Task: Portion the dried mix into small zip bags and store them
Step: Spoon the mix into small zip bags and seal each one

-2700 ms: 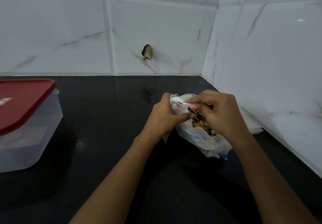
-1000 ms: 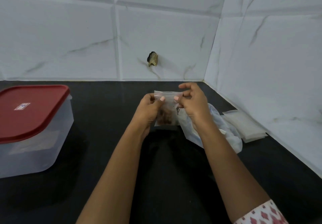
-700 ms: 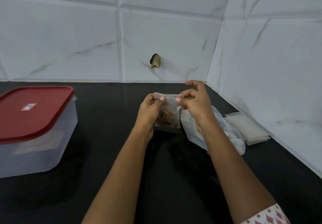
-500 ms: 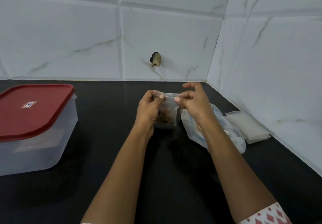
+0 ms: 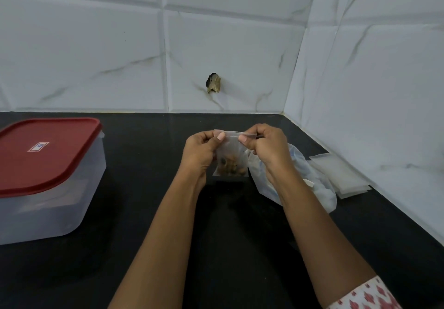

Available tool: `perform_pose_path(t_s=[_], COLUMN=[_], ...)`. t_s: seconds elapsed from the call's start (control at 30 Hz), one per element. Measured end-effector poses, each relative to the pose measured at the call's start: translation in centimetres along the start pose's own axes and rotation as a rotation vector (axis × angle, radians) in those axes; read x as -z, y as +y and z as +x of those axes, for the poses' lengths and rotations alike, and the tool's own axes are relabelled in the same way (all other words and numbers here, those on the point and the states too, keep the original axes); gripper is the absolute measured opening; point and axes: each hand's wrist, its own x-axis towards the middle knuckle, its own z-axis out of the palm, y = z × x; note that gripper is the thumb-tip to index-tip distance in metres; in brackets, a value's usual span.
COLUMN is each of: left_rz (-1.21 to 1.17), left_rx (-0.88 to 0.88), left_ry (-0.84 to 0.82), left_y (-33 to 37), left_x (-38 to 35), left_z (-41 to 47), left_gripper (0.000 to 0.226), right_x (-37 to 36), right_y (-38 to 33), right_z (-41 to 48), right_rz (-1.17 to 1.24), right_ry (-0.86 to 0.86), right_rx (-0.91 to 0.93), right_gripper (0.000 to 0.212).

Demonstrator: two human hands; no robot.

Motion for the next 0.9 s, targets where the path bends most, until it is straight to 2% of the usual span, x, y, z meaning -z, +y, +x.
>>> perform_pose_path(t_s=[0.17,0.23,0.37,0.5,0.63,0.8,0.9], left_rz=[0.006,0.042,-0.015,-0.035,0.007,0.094,0.106], left_rx=[-0.019,-0.035,-0.027,0.013,0.019,-0.030,-0.043], left_ry=[0.081,0.076,0.018,-0.050,-0.111,0.035,0.093], left_y=[-0.5,-0.6,-0.6,-0.5,-0.3,-0.4,-0.6], left_x=[0.1,0.0,0.1,0.6,0.8,0.6,0.7], left_z=[0.3,0.3,0.1,0.3,0.2,0.5,0.6], left_gripper=[0.012,0.010,0.010,0.022,0.007,0.013,0.013], right_x=[-0.1,-0.1,-0.2,-0.4,-0.3,0.4,0.9], right_y=[-0.3,-0.4,-0.4,-0.5,-0.4,-0.5,-0.7], right_z=[-0.4,-0.5,-0.5,-0.7,-0.5,-0.4,-0.4], right_rz=[0.099,0.100,0.046,-0.014,-0.012,-0.032,-0.077], right_ry=[-0.111,-0.107,-0.061,-0.081,-0.055,-0.127,-0.090], right_rx=[0.014,0.013,0.006,0.011,0.016,-0.028,-0.026], right_gripper=[0.013,0.014,0.015,0.006,0.011,0.013,0.018])
